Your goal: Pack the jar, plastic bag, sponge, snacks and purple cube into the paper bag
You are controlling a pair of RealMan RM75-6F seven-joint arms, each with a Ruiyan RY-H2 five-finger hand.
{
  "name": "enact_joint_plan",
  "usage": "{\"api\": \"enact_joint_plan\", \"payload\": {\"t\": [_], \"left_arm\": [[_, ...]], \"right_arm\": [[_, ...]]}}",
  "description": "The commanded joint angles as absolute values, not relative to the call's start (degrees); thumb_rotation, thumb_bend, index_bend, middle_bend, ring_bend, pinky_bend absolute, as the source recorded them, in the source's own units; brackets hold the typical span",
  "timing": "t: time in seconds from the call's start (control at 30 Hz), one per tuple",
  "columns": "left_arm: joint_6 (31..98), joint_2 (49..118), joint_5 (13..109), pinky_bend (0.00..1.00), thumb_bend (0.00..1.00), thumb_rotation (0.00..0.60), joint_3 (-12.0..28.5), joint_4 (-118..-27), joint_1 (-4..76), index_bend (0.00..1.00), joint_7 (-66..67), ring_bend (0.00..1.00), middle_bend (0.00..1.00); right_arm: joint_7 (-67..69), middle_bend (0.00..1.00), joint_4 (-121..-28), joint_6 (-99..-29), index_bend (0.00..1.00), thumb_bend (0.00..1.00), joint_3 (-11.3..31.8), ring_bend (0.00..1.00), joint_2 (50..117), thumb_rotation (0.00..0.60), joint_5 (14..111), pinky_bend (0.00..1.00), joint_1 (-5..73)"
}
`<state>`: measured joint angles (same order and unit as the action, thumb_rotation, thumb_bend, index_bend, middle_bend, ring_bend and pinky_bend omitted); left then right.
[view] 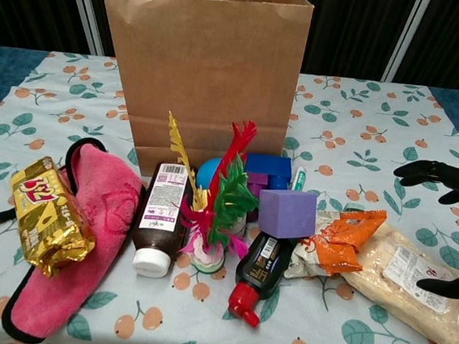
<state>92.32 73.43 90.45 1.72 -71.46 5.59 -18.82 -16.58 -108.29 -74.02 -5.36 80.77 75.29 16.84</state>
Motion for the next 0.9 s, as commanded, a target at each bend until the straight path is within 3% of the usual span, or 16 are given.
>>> {"api": "enact_joint_plan", "payload": {"t": [0.03,0.33,0.43,0.67,0.9], "left_arm": [[92.37,73.32,90.45,0.2,0.1,0.6,1.72,-71.37,5.5,0.1,-18.96,0.06,0.16],[92.17,73.49,90.82,0.2,0.1,0.6,1.57,-70.81,5.52,0.1,-19.36,0.06,0.16],[92.35,73.35,90.87,0.2,0.1,0.6,1.67,-70.54,5.49,0.1,-19.42,0.06,0.16],[92.35,73.34,90.45,0.2,0.1,0.6,2.0,-70.02,5.41,0.1,-20.03,0.06,0.16],[92.24,73.32,90.41,0.2,0.1,0.6,2.07,-69.42,5.42,0.1,-22.01,0.06,0.16]], "right_arm": [[-16.51,0.1,-107.48,-74.73,0.1,0.0,-5.29,0.02,81.97,0.6,76.46,0.13,15.93],[-19.8,0.1,-106.9,-73.64,0.1,0.0,-3.45,0.02,82.97,0.6,75.07,0.09,15.86],[-23.59,0.14,-106.06,-72.86,0.1,0.0,-2.26,0.04,83.4,0.6,76.35,0.1,17.41],[-34.27,0.28,-103.44,-69.5,0.29,0.0,-0.98,0.17,86.16,0.6,72.25,0.21,19.82],[-34.5,0.28,-99.9,-69.46,0.31,0.0,-0.26,0.17,89.76,0.6,72.41,0.22,20.26]]}}
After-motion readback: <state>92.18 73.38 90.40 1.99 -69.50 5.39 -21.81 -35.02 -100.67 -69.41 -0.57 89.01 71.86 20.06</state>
